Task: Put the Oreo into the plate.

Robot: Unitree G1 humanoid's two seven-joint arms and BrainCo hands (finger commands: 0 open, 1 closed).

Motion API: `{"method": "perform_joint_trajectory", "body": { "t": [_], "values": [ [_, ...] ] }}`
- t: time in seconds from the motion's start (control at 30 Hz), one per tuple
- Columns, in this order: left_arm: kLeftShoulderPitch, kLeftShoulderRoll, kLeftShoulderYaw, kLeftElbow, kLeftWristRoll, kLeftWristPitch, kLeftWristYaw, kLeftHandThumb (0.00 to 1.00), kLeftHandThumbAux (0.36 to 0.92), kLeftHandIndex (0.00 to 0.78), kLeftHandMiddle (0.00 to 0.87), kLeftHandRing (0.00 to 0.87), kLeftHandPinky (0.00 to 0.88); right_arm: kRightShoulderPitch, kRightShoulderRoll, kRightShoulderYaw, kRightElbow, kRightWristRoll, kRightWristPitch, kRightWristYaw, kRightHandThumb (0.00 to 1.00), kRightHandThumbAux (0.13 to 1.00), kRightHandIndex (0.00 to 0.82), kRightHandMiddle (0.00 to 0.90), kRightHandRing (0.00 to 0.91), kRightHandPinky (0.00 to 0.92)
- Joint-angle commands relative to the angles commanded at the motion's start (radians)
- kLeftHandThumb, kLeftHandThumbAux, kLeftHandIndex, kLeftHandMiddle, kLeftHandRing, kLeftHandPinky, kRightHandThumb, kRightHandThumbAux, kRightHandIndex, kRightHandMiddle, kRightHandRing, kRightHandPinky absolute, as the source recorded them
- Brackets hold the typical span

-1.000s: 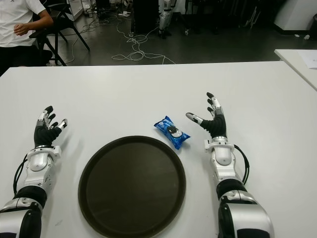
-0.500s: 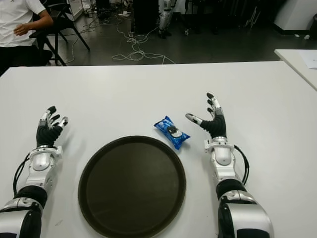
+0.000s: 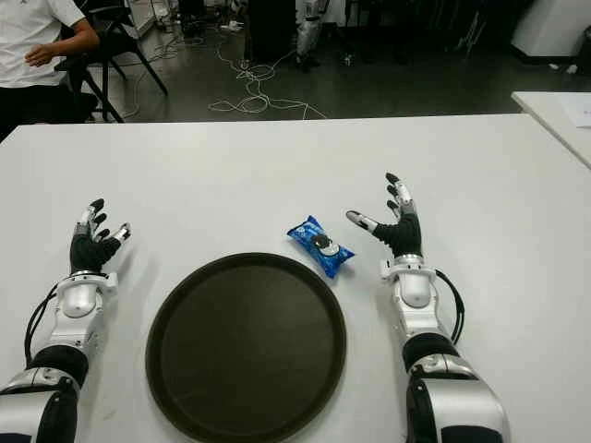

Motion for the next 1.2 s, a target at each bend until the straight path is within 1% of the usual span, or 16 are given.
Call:
{"method": "perform_joint_trajectory", "body": {
  "t": [0.17, 0.33, 0.47, 0.63, 0.93, 1.2],
  "values": [
    [0.002, 0.000, -0.006, -0.004, 0.007, -0.005, 0.007, 1.000, 0.859, 0.090, 0.050, 0.034, 0.073, 0.001, -0.002, 0.002, 0.001, -0.003, -0.005, 0.002, 0.000, 0.794, 0.000, 0.000, 0.000, 0.000],
    [0.001, -0.003, -0.001, -0.004, -0.004, -0.001, -0.003, 1.000, 0.871, 0.085, 0.039, 0.024, 0.064, 0.000, 0.000, -0.003, 0.004, 0.003, -0.005, 0.004, 0.000, 0.793, 0.000, 0.000, 0.000, 0.000],
    [-0.001, -0.003, -0.002, -0.003, -0.003, 0.006, 0.002, 1.000, 0.875, 0.087, 0.040, 0.029, 0.078, -0.001, 0.000, -0.004, 0.005, 0.002, -0.002, 0.001, 0.000, 0.792, 0.000, 0.000, 0.000, 0.000],
    [-0.003, -0.002, -0.006, -0.003, 0.004, 0.011, 0.013, 1.000, 0.870, 0.090, 0.042, 0.033, 0.084, -0.002, 0.002, -0.005, 0.006, 0.004, -0.002, 0.003, 0.000, 0.812, 0.000, 0.000, 0.000, 0.000],
    [0.002, 0.000, -0.017, -0.013, 0.008, 0.020, 0.010, 1.000, 0.852, 0.092, 0.041, 0.031, 0.085, -0.001, 0.001, 0.000, 0.007, -0.005, -0.003, -0.010, 0.000, 0.801, 0.000, 0.000, 0.000, 0.000],
    [0.000, 0.004, -0.018, -0.007, 0.012, 0.035, 0.023, 1.000, 0.835, 0.104, 0.065, 0.047, 0.086, -0.001, 0.000, 0.002, 0.008, -0.007, -0.001, -0.010, 0.000, 0.814, 0.000, 0.000, 0.000, 0.000]
  ]
}}
